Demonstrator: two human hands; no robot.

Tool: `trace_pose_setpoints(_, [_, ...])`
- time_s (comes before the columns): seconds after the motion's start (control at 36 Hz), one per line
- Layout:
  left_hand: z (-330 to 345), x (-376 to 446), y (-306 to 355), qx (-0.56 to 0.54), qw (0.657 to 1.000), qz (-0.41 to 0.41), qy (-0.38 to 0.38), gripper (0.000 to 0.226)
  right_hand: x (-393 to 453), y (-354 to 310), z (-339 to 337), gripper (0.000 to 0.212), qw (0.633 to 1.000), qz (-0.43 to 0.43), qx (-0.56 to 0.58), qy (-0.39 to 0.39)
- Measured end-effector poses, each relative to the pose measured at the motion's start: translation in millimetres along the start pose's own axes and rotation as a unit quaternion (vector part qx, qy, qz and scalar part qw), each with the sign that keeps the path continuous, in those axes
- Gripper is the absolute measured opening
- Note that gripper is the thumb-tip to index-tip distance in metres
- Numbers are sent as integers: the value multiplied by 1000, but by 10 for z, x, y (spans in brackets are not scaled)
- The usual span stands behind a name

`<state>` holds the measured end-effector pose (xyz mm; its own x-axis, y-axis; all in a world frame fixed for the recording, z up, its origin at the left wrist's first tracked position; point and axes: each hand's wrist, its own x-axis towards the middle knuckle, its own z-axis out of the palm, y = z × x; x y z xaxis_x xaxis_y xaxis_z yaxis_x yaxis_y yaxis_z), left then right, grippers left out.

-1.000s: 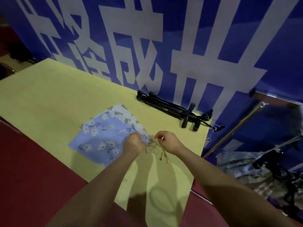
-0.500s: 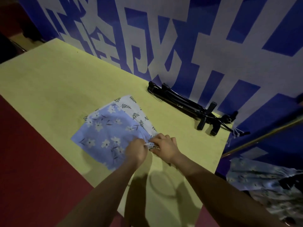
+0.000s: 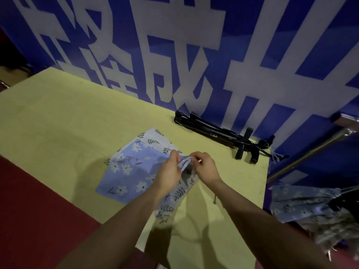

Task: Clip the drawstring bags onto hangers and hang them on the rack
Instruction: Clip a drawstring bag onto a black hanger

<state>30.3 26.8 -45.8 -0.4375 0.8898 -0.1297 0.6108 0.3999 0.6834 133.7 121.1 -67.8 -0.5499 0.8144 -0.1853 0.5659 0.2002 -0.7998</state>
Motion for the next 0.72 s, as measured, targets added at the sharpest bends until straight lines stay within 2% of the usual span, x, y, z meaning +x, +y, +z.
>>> trace_pose_setpoints(0.11, [-114, 35, 12, -94, 995, 23, -10, 12, -57, -139, 42, 27, 997, 47, 53, 18])
trace_pose_setpoints(0.22, [-190, 59, 18, -109, 994, 30, 6, 21, -84, -178, 72, 24, 995, 58, 59, 49])
trace_pose_setpoints(0.28, [-250, 82, 2, -68, 997, 31, 22, 27, -88, -198, 74, 27, 994, 64, 55, 63])
trace_pose_setpoints(0.36, [-352, 118, -39, 77, 996, 30, 20, 47, -121, -194, 25, 38, 995, 68, -17, 72])
trace_pose_setpoints(0.44, [-413, 103, -46, 224, 973, 58, -10, 63, -170, -137, -30, 39, 987, 69, -126, 73])
trace_pose_setpoints(0.5, [-395, 96, -27, 281, 956, 76, -25, 75, -177, -90, -41, 36, 980, 67, -174, 72])
trace_pose_setpoints(0.61, [-320, 100, 22, 327, 940, 80, -50, 95, -164, 0, -53, 30, 976, 84, -180, 85])
trace_pose_setpoints(0.72, [-296, 98, 101, 321, 941, 84, -65, 94, -236, 145, -127, 36, 983, 61, -140, 103])
